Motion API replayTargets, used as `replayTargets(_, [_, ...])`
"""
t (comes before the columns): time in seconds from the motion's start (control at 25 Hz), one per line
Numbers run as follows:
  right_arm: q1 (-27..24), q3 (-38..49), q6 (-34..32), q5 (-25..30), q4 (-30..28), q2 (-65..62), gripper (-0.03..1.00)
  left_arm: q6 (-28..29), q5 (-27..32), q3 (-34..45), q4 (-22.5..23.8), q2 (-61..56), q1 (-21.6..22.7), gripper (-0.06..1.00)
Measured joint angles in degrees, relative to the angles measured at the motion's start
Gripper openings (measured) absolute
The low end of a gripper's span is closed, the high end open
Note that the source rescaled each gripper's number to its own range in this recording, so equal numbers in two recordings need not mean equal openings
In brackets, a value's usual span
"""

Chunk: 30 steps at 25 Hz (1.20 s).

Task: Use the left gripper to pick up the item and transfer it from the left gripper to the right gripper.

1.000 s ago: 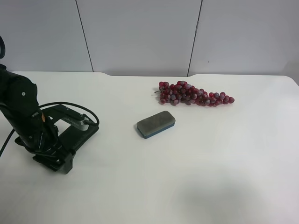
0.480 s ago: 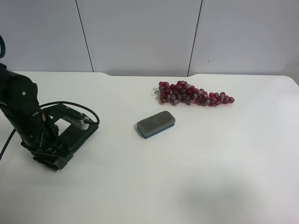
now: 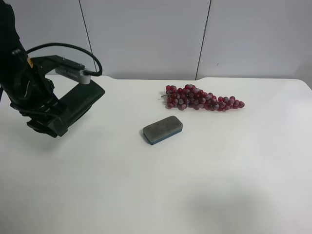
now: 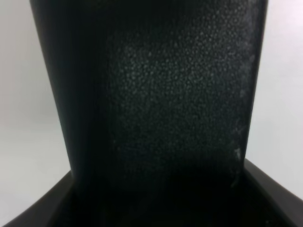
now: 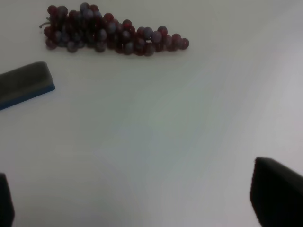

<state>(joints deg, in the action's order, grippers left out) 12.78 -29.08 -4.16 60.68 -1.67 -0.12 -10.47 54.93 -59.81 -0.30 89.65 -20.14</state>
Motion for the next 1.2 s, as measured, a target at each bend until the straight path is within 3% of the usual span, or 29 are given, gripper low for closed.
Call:
replayTargets(0.16, [0.0,0.0,0.0,0.0,0.0,0.0,1.0,-3.69,2.89,-2.56,-0.25,-2.15,-4.99,0.1])
replayTargets(0.44, [0.0,0.0,0.0,0.0,0.0,0.0,1.0,-8.88,4.05,-2.89,-0.63,-2.69,-17.79,0.08])
replayTargets(0.76, [0.0,0.0,0.0,0.0,0.0,0.0,1.0,-10.12,2.44,-2.89,-0.75,-2.69,-29.91,0.08])
replayTargets(1.04, [0.0,0.0,-0.13,0.0,0.67,0.0,1.0,-11.05,0.09,-2.89,-0.82,-2.69,-34.32,0.07])
replayTargets(1.2, [0.0,-0.79,-1.08,-0.06,7.18,1.79,1.0,-11.42,-1.82,-2.89,-0.82,-2.69,-35.01,0.06])
